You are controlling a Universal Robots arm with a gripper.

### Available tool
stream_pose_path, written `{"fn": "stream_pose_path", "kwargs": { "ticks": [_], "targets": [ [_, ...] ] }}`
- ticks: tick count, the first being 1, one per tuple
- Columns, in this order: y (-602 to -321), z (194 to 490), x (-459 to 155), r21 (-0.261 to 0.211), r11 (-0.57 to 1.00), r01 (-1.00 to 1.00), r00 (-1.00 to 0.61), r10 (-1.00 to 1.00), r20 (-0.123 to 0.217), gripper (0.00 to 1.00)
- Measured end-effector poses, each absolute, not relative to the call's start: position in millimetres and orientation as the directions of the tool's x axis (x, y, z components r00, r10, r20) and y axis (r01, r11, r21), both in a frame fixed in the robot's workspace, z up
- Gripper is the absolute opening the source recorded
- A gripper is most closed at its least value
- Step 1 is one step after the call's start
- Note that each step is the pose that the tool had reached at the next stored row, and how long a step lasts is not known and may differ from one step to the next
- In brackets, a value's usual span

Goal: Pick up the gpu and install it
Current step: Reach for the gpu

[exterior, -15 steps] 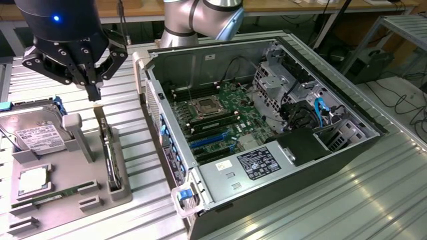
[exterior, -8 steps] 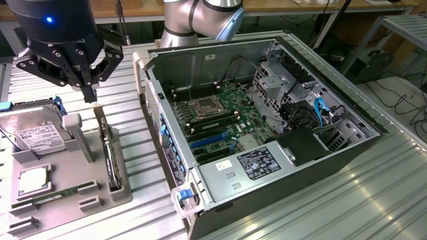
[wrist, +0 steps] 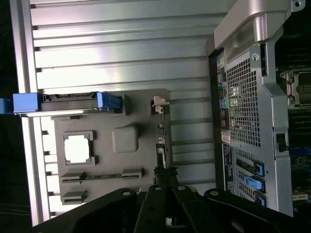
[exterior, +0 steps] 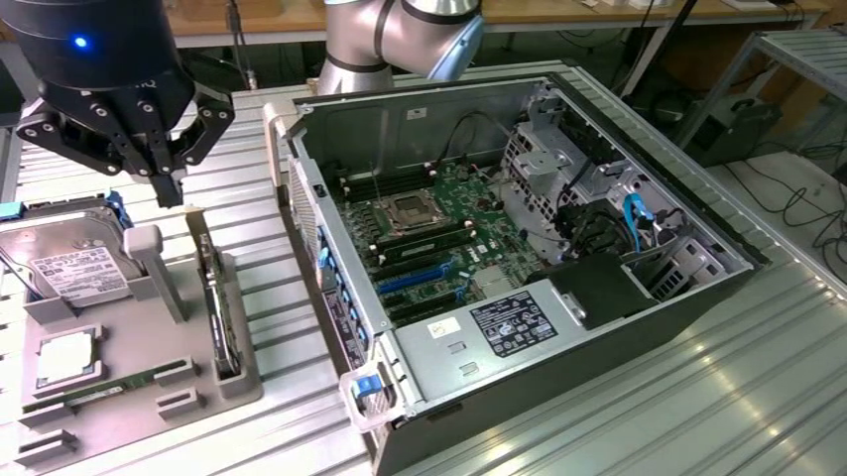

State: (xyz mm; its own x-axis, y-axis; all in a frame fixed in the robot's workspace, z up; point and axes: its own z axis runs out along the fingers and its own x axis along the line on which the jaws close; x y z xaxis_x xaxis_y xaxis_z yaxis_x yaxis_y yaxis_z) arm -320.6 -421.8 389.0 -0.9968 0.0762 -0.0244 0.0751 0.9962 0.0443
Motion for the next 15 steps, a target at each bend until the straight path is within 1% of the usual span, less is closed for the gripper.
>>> {"fn": "stream_pose_path", "kwargs": {
  "ticks": [15],
  "targets": [
    [-424.4,388.7,-328.6,0.044,0.996,0.075,-0.997,0.076,-0.024,0.11]
  ]
}}
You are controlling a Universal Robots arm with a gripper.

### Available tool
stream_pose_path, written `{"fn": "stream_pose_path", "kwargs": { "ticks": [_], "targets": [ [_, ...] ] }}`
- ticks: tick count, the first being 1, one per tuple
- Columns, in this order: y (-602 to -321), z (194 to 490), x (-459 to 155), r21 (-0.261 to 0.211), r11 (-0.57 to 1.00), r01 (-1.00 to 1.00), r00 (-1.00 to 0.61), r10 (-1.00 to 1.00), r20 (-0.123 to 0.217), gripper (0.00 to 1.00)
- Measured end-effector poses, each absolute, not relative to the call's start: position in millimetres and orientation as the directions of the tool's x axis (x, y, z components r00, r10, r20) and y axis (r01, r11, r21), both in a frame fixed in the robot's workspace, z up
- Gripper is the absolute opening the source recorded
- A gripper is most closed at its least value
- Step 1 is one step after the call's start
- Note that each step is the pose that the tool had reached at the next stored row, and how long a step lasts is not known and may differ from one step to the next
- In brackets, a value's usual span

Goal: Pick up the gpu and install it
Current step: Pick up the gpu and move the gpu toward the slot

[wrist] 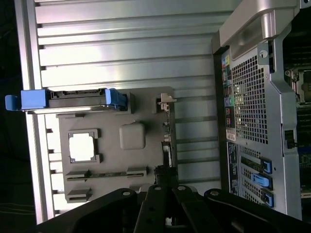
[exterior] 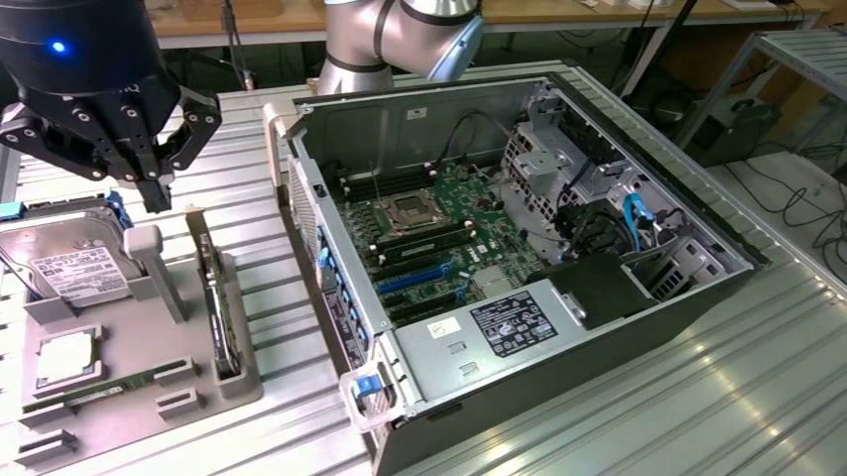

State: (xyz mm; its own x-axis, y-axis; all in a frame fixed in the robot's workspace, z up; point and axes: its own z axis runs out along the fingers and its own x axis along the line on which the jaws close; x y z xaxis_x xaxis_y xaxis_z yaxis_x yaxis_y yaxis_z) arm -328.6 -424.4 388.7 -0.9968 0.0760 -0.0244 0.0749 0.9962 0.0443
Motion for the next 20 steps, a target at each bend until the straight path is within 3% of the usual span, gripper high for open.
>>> {"fn": "stream_pose_path", "kwargs": {
  "ticks": [8,14,15,16,20],
  "targets": [
    [-424.4,388.7,-328.6,0.044,0.996,0.075,-0.997,0.076,-0.024,0.11],
    [-424.4,388.7,-328.6,0.044,0.996,0.075,-0.997,0.076,-0.024,0.48],
    [-424.4,388.7,-328.6,0.044,0.996,0.075,-0.997,0.076,-0.024,0.48],
    [-424.4,388.7,-328.6,0.044,0.996,0.075,-0.997,0.076,-0.024,0.55],
    [-424.8,386.4,-327.9,0.044,0.998,0.052,-0.998,0.053,-0.020,0.55]
  ]
}}
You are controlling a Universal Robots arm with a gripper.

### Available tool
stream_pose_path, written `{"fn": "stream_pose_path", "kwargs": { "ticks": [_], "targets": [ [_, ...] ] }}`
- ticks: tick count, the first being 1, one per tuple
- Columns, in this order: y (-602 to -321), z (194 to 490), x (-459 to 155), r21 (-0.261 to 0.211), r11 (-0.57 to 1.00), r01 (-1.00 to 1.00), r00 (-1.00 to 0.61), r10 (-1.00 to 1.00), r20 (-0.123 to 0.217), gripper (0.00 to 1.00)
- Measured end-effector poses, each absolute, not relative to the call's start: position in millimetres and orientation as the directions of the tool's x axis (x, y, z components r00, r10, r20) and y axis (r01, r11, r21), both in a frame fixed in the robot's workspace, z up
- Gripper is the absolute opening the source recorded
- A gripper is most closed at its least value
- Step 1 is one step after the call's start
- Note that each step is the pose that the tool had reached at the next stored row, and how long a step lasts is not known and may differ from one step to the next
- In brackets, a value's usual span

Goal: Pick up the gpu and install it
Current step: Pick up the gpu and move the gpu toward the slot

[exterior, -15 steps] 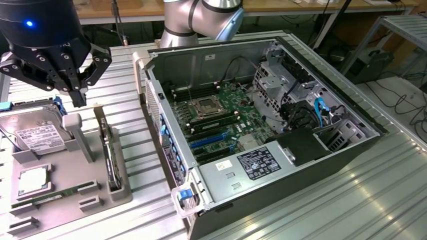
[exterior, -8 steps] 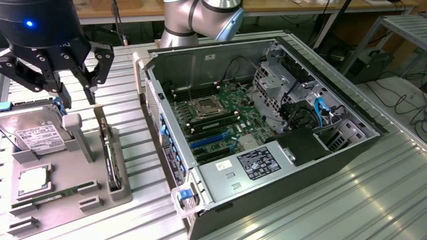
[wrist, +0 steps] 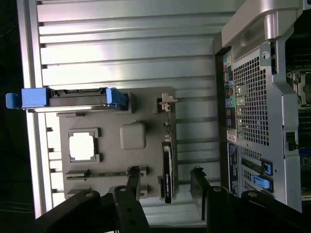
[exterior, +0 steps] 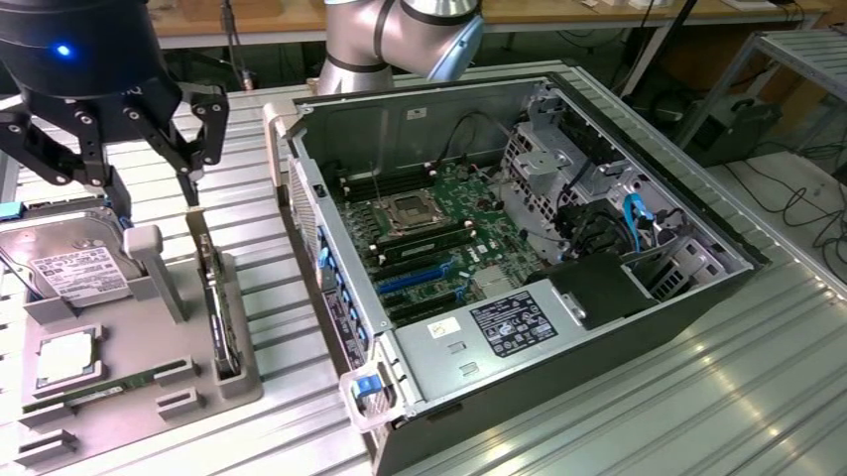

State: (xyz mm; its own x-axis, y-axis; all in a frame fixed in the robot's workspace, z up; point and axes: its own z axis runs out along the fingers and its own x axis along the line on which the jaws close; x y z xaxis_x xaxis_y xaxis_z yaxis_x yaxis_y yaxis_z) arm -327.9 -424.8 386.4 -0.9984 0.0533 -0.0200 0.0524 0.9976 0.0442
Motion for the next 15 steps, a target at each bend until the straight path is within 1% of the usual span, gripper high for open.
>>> {"fn": "stream_pose_path", "kwargs": {
  "ticks": [5,15],
  "targets": [
    [-437,381,-327,0.044,0.998,0.049,-0.999,0.050,-0.020,0.55],
    [-438,368,-321,0.044,0.998,0.042,-0.999,0.043,-0.017,0.55]
  ]
}}
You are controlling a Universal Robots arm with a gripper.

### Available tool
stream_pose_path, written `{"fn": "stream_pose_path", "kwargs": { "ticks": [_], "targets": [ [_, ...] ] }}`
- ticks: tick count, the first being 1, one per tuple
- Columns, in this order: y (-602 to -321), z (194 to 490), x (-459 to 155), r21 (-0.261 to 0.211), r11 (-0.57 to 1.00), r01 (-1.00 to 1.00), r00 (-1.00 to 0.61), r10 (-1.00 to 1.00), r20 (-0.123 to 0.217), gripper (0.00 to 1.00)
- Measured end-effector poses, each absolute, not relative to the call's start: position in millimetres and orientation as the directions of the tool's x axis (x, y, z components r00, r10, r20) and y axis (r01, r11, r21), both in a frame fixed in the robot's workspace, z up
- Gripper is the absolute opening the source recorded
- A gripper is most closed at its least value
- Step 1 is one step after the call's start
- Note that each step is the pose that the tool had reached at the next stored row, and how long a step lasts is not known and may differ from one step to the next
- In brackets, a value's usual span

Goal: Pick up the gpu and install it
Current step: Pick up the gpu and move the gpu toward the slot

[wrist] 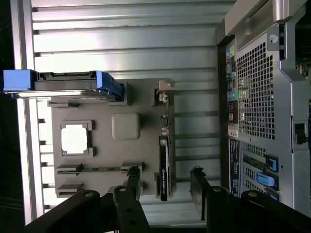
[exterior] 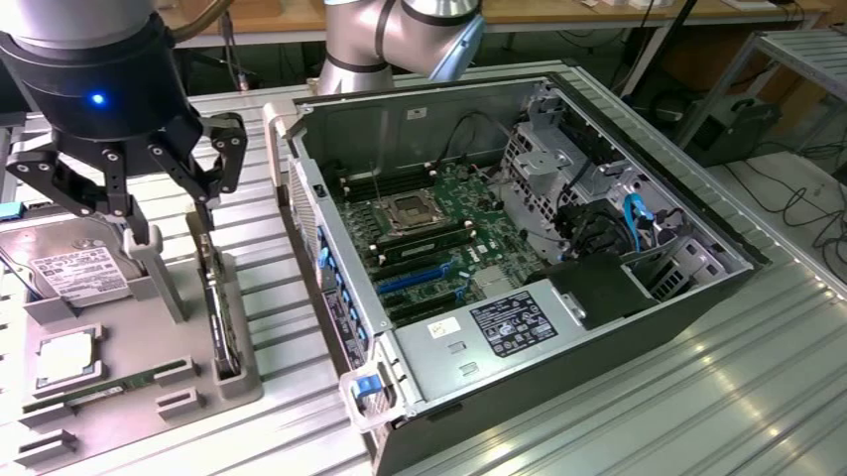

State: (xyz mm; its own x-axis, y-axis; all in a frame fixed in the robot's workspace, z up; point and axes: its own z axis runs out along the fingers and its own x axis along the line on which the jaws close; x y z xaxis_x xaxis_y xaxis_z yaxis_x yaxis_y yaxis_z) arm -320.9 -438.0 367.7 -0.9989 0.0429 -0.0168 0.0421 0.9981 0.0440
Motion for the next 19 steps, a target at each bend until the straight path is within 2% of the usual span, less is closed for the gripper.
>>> {"fn": "stream_pose_path", "kwargs": {
  "ticks": [19],
  "targets": [
    [-447,345,-321,0.044,0.998,0.042,-0.999,0.043,-0.021,0.55]
  ]
}}
